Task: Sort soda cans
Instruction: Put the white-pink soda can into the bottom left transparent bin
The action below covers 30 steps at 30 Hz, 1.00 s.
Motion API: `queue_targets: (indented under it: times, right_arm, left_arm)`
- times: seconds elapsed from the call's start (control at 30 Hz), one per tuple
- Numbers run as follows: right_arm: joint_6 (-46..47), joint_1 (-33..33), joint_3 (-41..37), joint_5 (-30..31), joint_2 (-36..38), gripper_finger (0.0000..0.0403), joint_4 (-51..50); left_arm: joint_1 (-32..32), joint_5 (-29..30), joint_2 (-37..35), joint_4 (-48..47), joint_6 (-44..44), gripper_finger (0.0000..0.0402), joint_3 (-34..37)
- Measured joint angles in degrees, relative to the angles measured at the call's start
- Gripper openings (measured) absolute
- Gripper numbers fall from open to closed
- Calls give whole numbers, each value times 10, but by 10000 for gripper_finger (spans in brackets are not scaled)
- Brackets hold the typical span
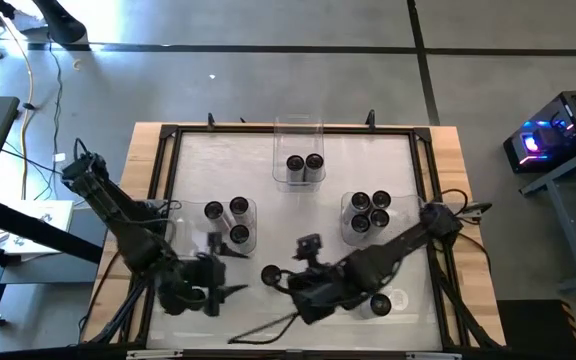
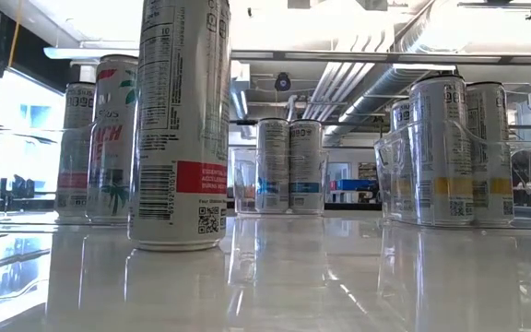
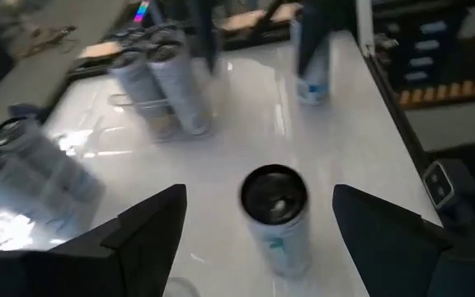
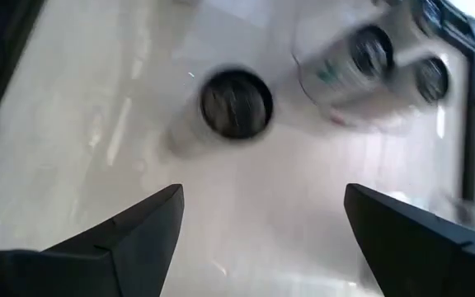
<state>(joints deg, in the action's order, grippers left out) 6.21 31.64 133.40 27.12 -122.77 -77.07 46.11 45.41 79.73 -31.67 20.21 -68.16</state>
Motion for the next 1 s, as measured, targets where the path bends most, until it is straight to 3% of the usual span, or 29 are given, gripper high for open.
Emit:
queue_targets:
  times: [0.13, 0.23, 0.33, 0.43, 0.53, 0.67, 0.8, 1.0]
  right_arm:
    - [117, 31, -1, 78, 13, 330, -84]
    - [255, 78, -2, 178, 14, 330, -134]
    - [315, 147, -8, 258, 14, 330, -106]
    - [416, 208, -9, 348, 10, 330, -112]
    - [491, 261, -27, 444, 6, 330, -110]
    - [561, 313, -64, 505, 4, 330, -108]
    - [629, 324, -94, 533, 4, 330, -107]
    - [655, 305, -127, 529, 4, 330, -108]
  left_arm:
    - [-32, -74, 47, 112, -85, 301, 0]
    - [-70, -195, 84, 216, -155, 306, 0]
    - [-115, -303, 99, 219, -173, 313, 1]
    - [-150, -374, 94, 214, -180, 318, -1]
    - [-165, -388, 83, 144, -232, 320, 0]
    - [-167, -348, 74, 93, -286, 321, 0]
    - [-186, -384, 90, 93, -282, 321, 0]
    - [-224, -435, 113, 121, -273, 321, 0]
